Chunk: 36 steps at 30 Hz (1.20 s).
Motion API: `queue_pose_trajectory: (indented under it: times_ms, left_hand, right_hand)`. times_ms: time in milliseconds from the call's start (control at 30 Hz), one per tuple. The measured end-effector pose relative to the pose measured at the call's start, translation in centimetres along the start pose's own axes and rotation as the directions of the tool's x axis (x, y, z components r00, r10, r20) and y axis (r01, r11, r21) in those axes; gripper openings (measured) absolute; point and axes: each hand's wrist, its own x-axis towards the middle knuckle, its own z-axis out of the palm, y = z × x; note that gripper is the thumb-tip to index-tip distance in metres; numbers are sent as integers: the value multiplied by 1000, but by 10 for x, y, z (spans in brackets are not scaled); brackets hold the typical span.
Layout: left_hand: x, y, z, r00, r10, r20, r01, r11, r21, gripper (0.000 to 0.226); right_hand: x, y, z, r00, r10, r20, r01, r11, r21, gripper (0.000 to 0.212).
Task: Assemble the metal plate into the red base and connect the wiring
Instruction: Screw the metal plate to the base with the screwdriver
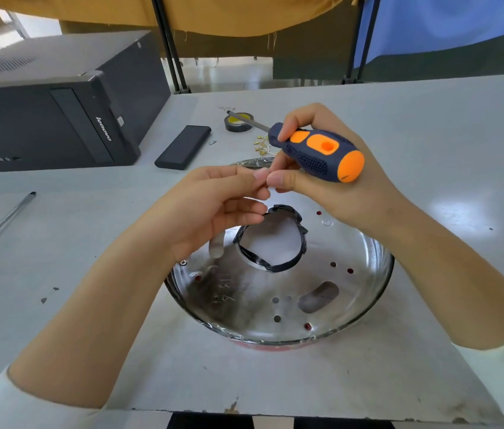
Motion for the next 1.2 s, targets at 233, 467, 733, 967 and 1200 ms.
queue_pose_trajectory:
  times_ms: [233,467,733,967,1200]
  left_hand:
    - [-21,6,5,996,73,-57,-27,820,571,17]
    - [-41,-9,-3,968,-98,229,-178,372,911,76]
    - [-25,-6,-19,954,-74,291,-235,415,879,67]
    - [-9,6,-1,983,-97,-158,134,960,244,27]
    - [-5,12,19,978,-201,-62,190,971,-146,20]
  right_hand:
    - [-4,-1,-13,998,52,18,-52,998,23,38]
    - [-11,-12,-30,986,93,135,-94,996,1,38]
    - [-18,-11,-24,922,167,350,-134,984,-115,22]
    - [-26,-2,12,908,215,360,-51,909,-414,19]
    - [-25,-23,22,904,161,397,20,910,-415,57]
